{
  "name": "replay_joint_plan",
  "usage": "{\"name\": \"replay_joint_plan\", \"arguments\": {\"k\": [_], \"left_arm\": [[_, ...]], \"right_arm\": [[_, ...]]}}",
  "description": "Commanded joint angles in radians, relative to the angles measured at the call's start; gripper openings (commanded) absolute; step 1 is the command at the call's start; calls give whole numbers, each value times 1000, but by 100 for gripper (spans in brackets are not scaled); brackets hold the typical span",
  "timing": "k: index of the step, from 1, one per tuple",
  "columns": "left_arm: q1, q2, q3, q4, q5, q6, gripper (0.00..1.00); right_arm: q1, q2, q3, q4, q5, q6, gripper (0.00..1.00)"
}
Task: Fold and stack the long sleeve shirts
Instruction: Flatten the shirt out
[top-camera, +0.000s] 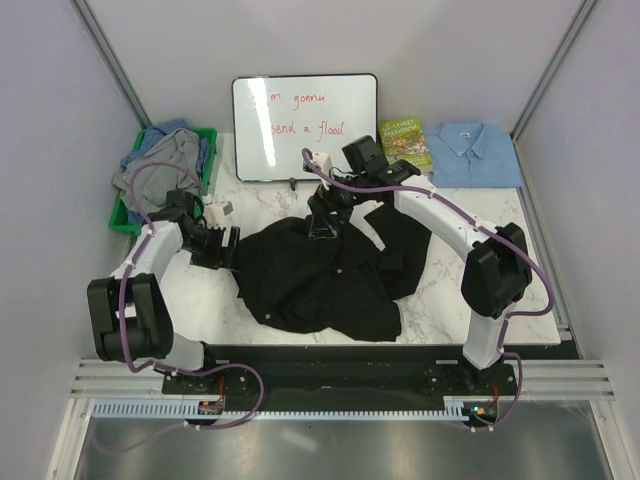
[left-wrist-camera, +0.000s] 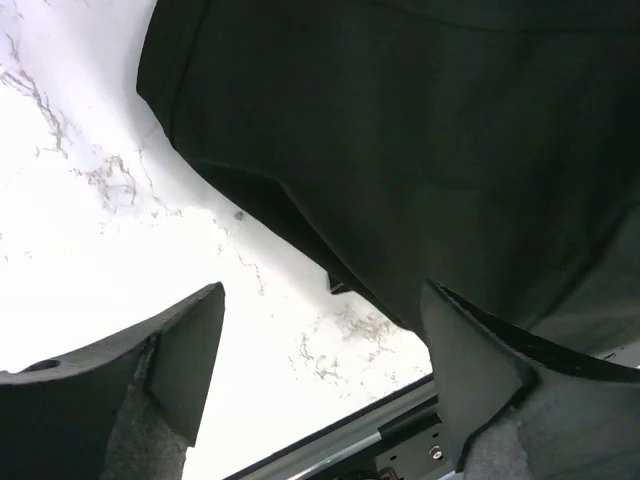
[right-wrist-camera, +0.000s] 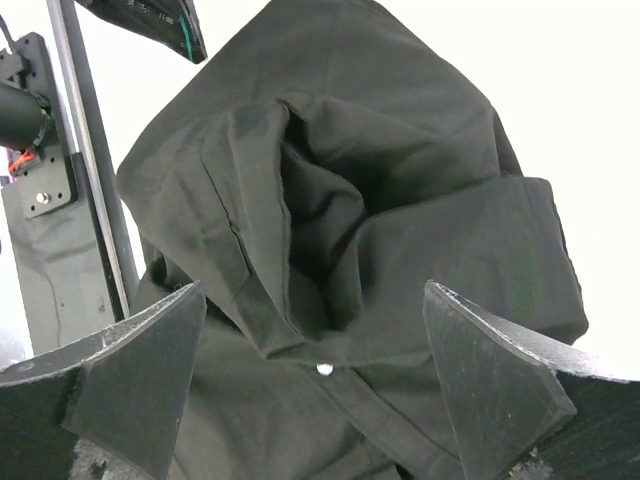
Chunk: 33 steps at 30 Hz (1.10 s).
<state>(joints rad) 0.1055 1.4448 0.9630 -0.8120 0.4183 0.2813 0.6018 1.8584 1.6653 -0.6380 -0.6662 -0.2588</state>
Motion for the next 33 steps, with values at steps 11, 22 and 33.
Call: {"name": "replay_joint_plan", "arguments": {"k": [11,22,33], "left_arm": [[108,244,66,96,200,76,54],[123,233,88,185,290,-20,8],[-23,-224,443,2,352,-1,2]], "right_arm": [[10,-14,28,-113,88,-62,95],[-17,-27,60,-164,191,-70,96],[-272,-34,160,-198,91,15,96]]}}
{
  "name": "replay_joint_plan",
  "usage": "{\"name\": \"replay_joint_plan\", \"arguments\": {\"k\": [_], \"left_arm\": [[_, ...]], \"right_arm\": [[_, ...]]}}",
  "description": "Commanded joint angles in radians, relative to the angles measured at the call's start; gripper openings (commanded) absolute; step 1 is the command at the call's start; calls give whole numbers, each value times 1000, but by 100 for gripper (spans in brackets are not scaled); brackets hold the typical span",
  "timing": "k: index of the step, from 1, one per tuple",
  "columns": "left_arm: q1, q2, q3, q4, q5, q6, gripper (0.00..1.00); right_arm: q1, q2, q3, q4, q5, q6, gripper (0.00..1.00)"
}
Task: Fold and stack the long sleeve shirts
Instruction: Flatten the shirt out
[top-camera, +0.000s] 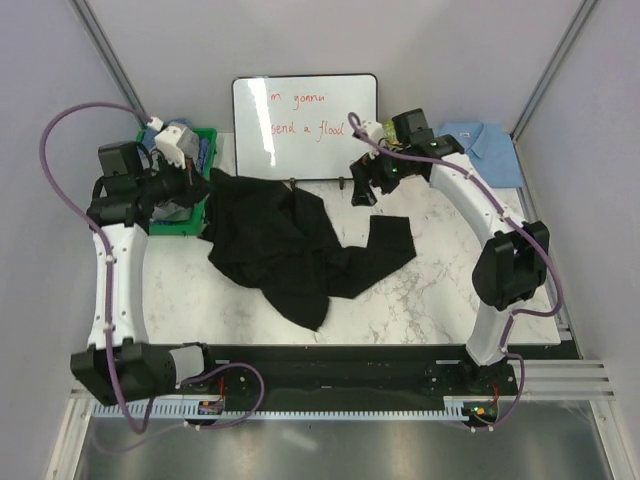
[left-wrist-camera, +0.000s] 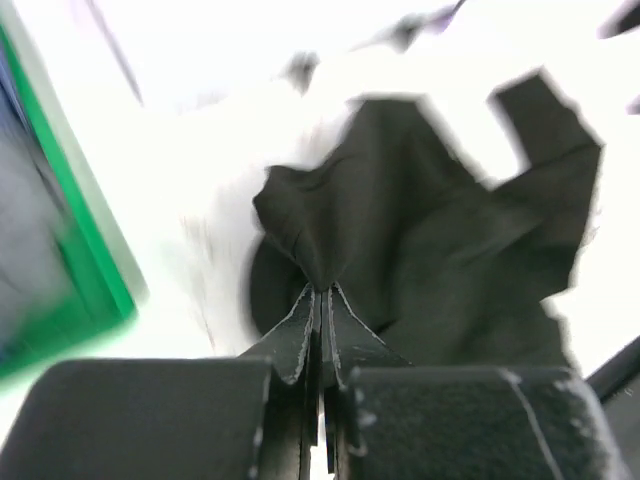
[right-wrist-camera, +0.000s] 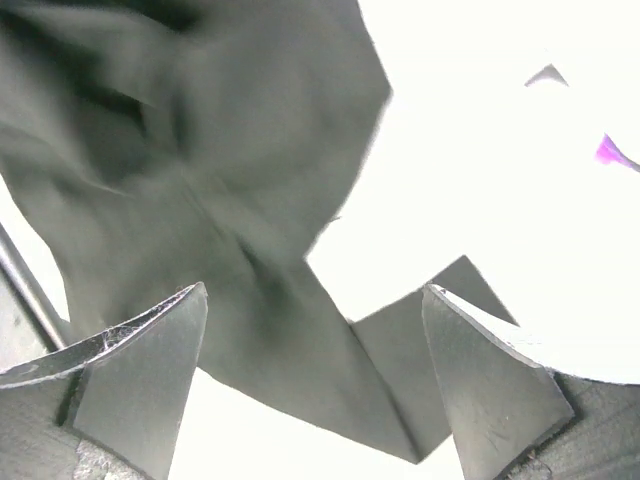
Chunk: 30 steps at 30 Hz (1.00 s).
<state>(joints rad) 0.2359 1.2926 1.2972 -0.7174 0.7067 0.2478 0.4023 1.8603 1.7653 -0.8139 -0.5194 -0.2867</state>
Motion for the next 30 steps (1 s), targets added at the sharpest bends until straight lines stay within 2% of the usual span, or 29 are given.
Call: {"name": "replay_joint_plan", "arguments": {"k": [1,2,4,5,7,8,9,10,11,13,14,16,17,18,21,23,26,30], "left_arm": [[-218,-81,123,-91,28,33,2],[-398,-78,132,-83,-1,30,2],[-588,-50,145,-36,-131,-4,2],[-773,-29,143,-15,-171,-14,2],[-933,71,142,72,-263,-40,2],[-1049,117,151,90,-285,-47,2],[-1088,208,207,88,-299,-47,2],[-1118,256,247,73,-334,-39,26],[-1133,293,290,61,-343,-39,44],[-1115,344,408,38,-349,-59,67],[-1059,338,427,26,-314,-64,70],[-962,294,406,19,-183,-109,73],[-846,280,386,-6,-155,-126,73],[-789,272,337,-42,-121,-122,73],[-589,261,226,-167,-93,32,71],[-450,246,122,-188,-104,82,71],[-329,287,42,-197,-157,172,72],[-264,359,37,-182,-181,186,73]], "right_arm": [[-112,-39,63,-31,-71,44,96],[-135,-46,66,-54,-79,44,95],[-210,-53,62,-85,-97,37,96],[-238,-59,53,-121,-100,31,96],[-325,-65,37,-160,-111,1,96],[-356,-76,13,-188,-119,-11,96],[-387,-81,0,-200,-119,-20,96],[-443,-85,-12,-212,-116,-54,96],[-462,-85,-18,-253,-105,-75,96],[-497,-85,-26,-298,-100,-126,97],[-499,-90,-36,-333,-97,-172,97],[-488,-101,-55,-358,-103,-210,96],[-476,-108,-75,-372,-105,-235,96],[-459,-111,-85,-378,-96,-244,95],[-350,-112,-133,-367,-93,-258,92],[-255,-98,-151,-332,-91,-249,91],[-128,-50,-158,-265,-58,-213,88],[-30,37,-141,-205,16,-151,83]]}}
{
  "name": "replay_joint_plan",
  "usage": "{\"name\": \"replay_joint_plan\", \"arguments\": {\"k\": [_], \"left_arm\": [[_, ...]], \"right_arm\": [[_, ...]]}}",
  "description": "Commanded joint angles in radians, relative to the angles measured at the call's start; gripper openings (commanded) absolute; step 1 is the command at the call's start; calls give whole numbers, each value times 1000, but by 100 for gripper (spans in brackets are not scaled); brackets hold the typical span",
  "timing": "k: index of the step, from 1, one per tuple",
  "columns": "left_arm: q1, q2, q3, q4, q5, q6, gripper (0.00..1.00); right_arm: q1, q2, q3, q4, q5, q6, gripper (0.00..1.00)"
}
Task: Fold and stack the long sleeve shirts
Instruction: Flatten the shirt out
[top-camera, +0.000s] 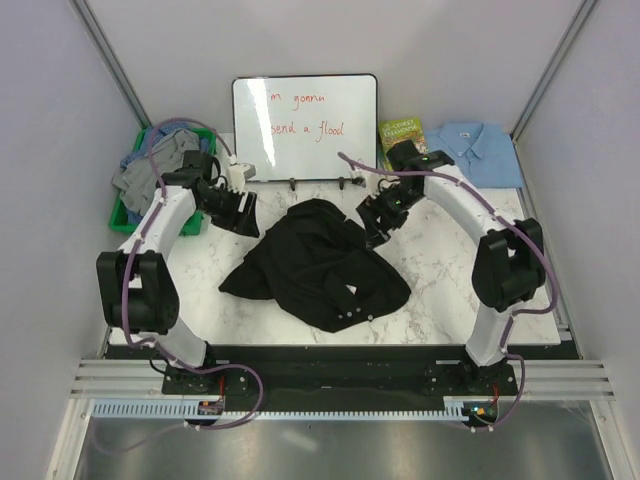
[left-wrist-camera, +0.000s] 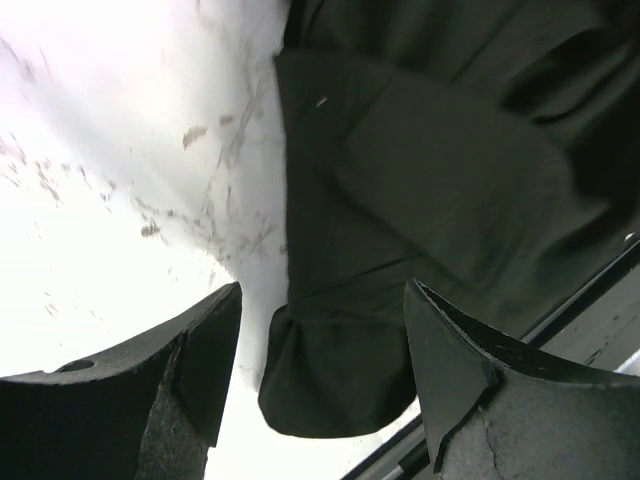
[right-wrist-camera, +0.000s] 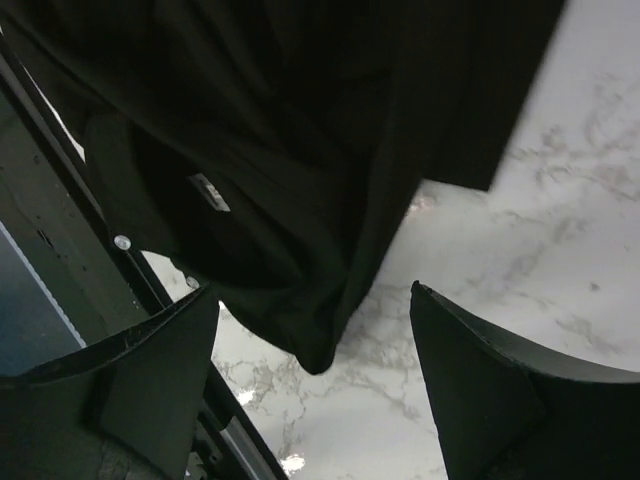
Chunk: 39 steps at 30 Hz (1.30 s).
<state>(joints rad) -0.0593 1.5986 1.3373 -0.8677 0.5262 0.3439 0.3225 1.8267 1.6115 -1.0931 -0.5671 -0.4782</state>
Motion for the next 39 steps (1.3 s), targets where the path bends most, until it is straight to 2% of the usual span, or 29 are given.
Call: {"name": "replay_joint_plan", "arguments": {"k": [1,7,12,15,16,18,19,20,21,22,23,24,27,32,35,37,39], "left_arm": [[33,66,3,-28,6,84,73],[10,122,49,13,52,38,75],[-47,153,62,44,49,34,75],[-53,196,80,56,90,-23,74],[-56,205,83,59,92,-34,73],[-68,228,86,75,101,-71,72],[-70,234,88,76,112,-83,68],[-70,241,94,78,124,-95,65],[-68,247,97,78,144,-120,60],[-70,247,99,78,156,-126,47],[-66,245,105,78,169,-134,40],[-66,236,108,79,191,-149,27],[-65,181,131,87,210,-169,8],[-65,66,200,125,149,-192,2],[-71,-17,249,73,138,-145,2],[-95,-64,275,-11,150,-24,2],[-190,-168,248,-153,143,122,2]], "right_arm": [[56,97,10,119,85,85,82],[58,204,54,99,158,129,74],[58,186,-56,93,124,122,72],[58,180,-111,122,125,141,63],[58,180,-122,142,134,144,60],[58,178,-140,156,148,150,45],[58,184,-142,162,163,151,39],[58,184,-136,164,171,153,27],[58,183,-131,165,179,153,20],[56,177,-124,167,190,154,14],[56,172,-105,170,211,155,1],[55,169,-95,168,220,156,0],[40,149,-53,164,237,159,0],[10,134,50,138,257,138,0],[-39,138,160,90,263,112,0],[-82,132,233,32,266,87,0],[-112,115,264,-20,285,38,0]]}}
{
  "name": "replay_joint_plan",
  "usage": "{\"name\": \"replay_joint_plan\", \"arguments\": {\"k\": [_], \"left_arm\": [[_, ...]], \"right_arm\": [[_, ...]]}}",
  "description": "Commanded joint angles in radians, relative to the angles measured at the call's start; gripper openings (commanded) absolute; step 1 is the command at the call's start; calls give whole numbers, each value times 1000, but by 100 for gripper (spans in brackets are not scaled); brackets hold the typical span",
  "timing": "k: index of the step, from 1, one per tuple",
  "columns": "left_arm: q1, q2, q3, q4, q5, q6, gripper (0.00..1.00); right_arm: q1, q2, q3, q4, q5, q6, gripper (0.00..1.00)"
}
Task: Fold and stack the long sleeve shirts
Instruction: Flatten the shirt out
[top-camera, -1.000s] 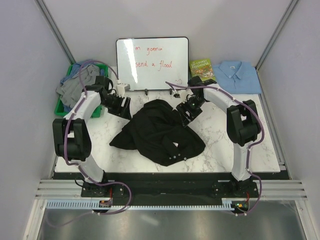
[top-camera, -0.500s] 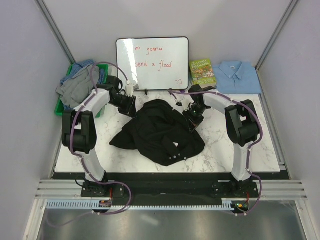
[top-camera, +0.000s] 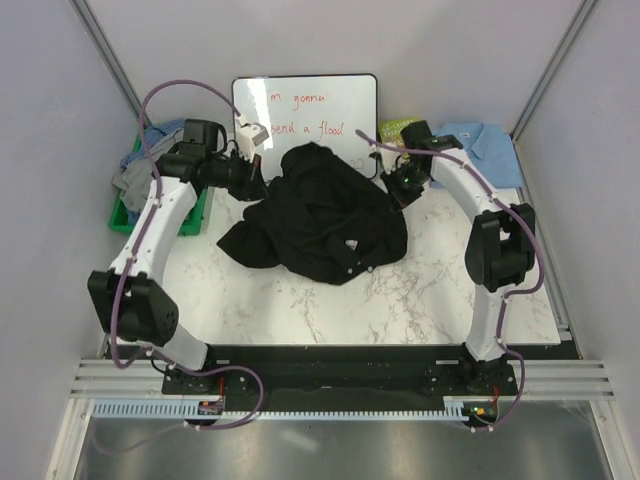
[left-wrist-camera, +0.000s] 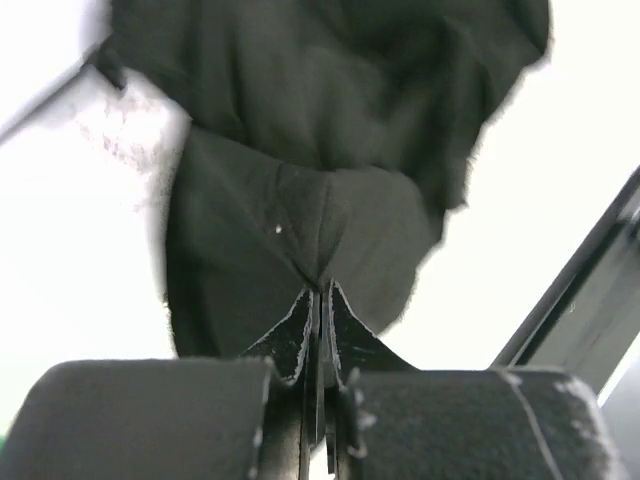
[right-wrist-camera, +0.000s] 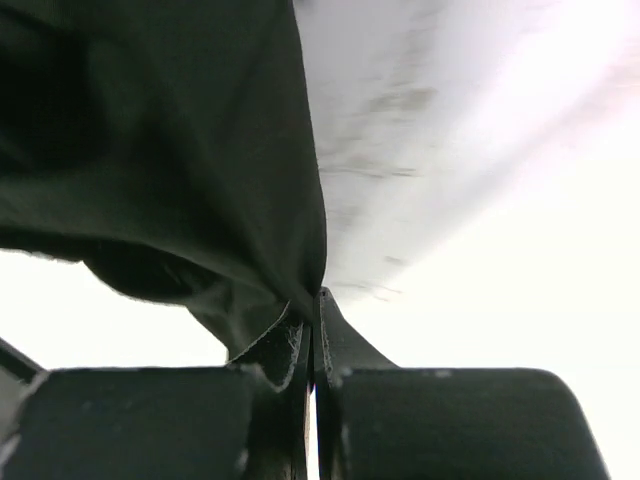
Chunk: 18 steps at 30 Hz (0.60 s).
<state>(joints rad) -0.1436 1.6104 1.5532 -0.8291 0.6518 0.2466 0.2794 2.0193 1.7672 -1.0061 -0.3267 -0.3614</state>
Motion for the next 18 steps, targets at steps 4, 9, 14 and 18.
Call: {"name": "replay_joint_plan", "arguments": {"k": [4,9,14,18], "left_arm": [[-428,-363,-212,-347,-40,316,3],[-444,-495,-366,-369,-49,276,41],[-409,-557,-438,-268,-155,299,67],[-407,-459,-447,-144,-253,298,68]], "right_arm": [[-97,-106,100,-158,86,-166,0],[-121,-125,90,-193,101,-214,0],[-126,-116,110,-196,92,-215,0],[-126,-111,132,-207,66,-206,0]]}}
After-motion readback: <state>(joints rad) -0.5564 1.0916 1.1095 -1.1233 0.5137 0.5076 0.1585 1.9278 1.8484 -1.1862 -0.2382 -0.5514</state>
